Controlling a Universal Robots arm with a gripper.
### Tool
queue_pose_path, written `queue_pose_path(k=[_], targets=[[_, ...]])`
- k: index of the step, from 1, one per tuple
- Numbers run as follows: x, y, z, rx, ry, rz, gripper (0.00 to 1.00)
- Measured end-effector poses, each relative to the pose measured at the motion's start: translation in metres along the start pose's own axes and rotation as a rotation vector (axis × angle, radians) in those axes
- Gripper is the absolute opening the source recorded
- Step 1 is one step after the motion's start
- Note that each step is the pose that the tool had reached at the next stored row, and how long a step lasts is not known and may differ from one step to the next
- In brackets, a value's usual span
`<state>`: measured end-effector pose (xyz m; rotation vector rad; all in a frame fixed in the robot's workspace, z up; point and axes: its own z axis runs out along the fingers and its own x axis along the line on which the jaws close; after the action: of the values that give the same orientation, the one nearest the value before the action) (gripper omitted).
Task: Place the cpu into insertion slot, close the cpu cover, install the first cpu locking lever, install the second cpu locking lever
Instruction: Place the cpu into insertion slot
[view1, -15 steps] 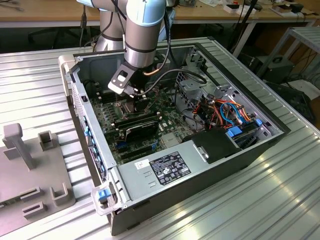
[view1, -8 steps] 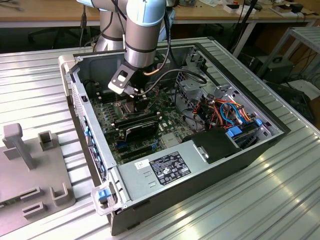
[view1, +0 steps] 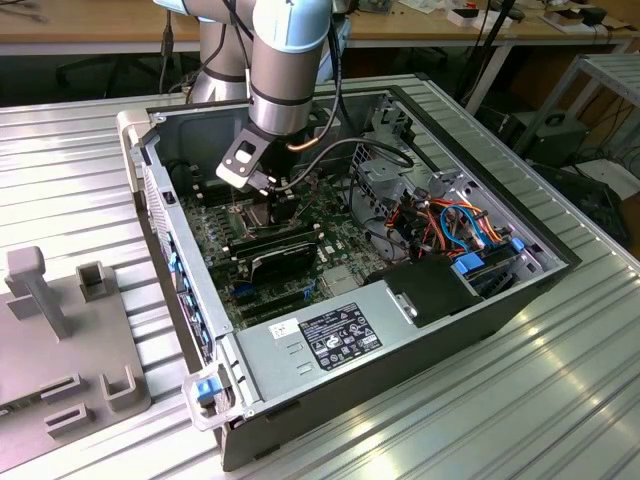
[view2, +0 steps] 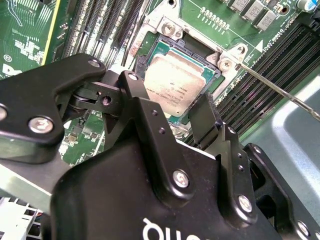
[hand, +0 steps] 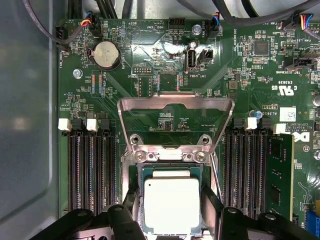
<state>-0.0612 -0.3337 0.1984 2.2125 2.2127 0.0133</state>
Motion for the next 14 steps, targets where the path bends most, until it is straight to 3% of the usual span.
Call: queue_pose_path(k=[14], targets=[[0.0014, 0.0000, 0.0000, 0.0000, -0.0003, 0.021, 0.62]])
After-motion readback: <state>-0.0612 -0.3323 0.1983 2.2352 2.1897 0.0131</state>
